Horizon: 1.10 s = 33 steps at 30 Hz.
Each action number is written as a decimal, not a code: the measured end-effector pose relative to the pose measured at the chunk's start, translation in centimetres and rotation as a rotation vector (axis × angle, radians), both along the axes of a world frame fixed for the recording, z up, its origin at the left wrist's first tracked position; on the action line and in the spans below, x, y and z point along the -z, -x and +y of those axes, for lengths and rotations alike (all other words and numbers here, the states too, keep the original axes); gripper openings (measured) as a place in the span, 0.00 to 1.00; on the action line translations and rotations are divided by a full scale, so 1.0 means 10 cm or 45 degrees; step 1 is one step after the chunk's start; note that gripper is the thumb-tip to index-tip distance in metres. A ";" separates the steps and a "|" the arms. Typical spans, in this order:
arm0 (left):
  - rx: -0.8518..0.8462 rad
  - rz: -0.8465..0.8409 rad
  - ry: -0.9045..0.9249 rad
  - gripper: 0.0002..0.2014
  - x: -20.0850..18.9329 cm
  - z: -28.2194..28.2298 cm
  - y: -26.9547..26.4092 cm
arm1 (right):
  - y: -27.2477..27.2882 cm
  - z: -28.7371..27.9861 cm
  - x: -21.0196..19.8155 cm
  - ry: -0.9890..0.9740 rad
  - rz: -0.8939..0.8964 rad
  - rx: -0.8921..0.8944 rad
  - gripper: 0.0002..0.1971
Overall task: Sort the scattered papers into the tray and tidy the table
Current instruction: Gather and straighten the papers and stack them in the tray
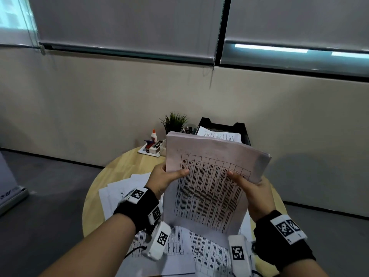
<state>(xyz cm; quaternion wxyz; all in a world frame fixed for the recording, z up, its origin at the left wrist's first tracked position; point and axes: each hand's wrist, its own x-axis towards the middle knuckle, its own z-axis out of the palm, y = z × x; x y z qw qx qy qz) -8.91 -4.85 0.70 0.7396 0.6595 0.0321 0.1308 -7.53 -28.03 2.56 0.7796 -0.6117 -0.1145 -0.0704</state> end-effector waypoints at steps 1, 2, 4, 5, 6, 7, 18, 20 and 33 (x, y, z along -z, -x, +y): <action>0.044 0.057 -0.033 0.15 0.08 0.00 0.01 | 0.00 -0.01 0.03 0.018 -0.003 -0.016 0.12; 0.077 0.105 -0.072 0.16 0.17 -0.01 0.03 | 0.00 0.00 0.08 0.056 0.001 -0.036 0.13; 0.074 0.135 -0.088 0.13 0.27 -0.06 0.06 | 0.01 0.02 0.21 0.133 0.054 -0.069 0.15; 0.048 0.124 -0.075 0.12 0.28 -0.08 0.06 | 0.02 0.03 0.26 0.134 0.087 -0.064 0.15; 0.026 0.101 -0.062 0.12 0.26 -0.09 0.06 | 0.02 0.04 0.28 0.121 0.106 -0.047 0.14; 0.011 0.067 -0.052 0.13 0.24 -0.10 0.04 | 0.02 0.04 0.27 0.103 0.103 -0.027 0.13; 0.105 0.481 -0.223 0.25 0.76 -0.02 0.17 | 0.11 -0.03 0.87 0.368 0.429 0.033 0.05; 0.105 0.438 -0.252 0.15 0.75 -0.03 0.21 | 0.13 -0.02 0.87 0.381 0.446 0.048 0.02; 0.221 0.392 -0.294 0.09 1.12 -0.22 0.68 | 0.46 -0.23 1.26 0.194 0.759 0.009 0.12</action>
